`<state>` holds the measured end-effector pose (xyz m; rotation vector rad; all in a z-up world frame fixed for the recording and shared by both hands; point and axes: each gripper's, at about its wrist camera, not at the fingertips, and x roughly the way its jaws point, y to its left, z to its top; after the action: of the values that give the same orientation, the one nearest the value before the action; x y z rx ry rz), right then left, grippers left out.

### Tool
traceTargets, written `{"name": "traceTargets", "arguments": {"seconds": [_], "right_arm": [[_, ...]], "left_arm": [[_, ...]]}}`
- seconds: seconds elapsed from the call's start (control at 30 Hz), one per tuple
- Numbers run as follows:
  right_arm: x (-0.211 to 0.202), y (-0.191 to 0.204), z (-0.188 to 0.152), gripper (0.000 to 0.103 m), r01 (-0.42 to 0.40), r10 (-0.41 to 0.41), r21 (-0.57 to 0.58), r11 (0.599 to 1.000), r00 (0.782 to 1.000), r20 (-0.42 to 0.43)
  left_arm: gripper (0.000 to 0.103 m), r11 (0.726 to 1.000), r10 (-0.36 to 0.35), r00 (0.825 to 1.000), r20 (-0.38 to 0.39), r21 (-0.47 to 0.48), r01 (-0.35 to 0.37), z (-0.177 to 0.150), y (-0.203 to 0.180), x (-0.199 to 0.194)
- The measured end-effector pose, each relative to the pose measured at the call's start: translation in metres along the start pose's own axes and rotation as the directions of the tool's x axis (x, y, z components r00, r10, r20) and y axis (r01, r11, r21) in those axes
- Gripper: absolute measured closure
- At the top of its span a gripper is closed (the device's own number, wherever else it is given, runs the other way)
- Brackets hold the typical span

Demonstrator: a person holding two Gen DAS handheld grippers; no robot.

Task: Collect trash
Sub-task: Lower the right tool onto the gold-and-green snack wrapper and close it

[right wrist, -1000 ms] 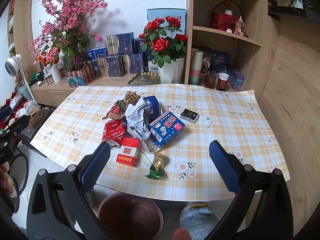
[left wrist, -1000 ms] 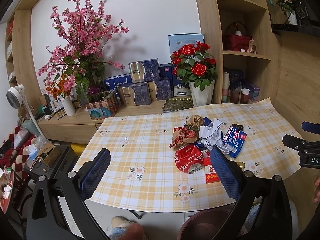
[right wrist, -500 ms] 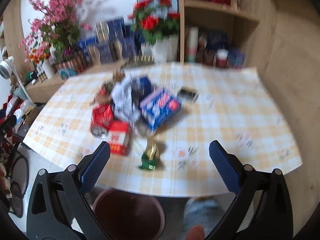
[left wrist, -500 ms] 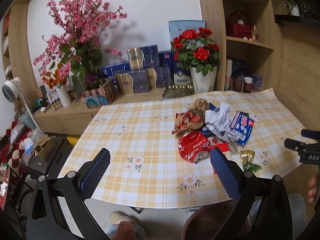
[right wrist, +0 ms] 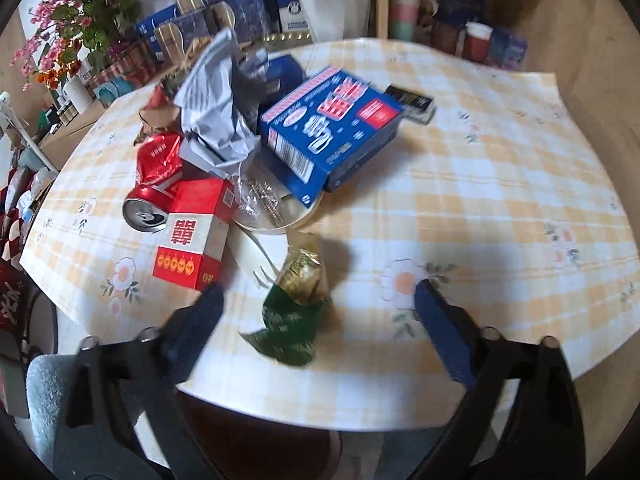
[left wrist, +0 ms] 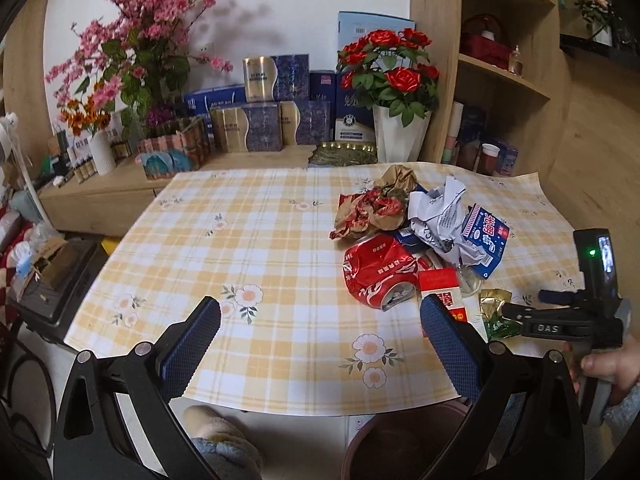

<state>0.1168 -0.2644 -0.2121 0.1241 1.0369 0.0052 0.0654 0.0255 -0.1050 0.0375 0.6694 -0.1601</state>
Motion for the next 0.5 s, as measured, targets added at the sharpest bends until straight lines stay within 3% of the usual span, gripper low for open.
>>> {"name": "traceTargets", "arguments": {"seconds": [0.27,0.37,0.5], "right_arm": [[0.042,-0.002,0.005,0.038,-0.028,0.036,0.088,0.996,0.995,-0.091],[0.043,0.001,0.004,0.06,-0.034,0.039,0.071,0.997,0.996,-0.082],[0.037,0.002,0.005,0.071,-0.052,0.055,0.05,0.997,0.997,-0.051]], "left_arm": [[0.005,0.999,0.01,1.0,-0.026,0.053,-0.008,-0.004,-0.009,0.021],[0.006,0.999,-0.012,0.999,-0.044,0.04,0.014,-0.005,-0.011,0.027],[0.014,0.998,-0.07,0.995,-0.076,0.0,0.07,-0.004,-0.016,0.035]]}}
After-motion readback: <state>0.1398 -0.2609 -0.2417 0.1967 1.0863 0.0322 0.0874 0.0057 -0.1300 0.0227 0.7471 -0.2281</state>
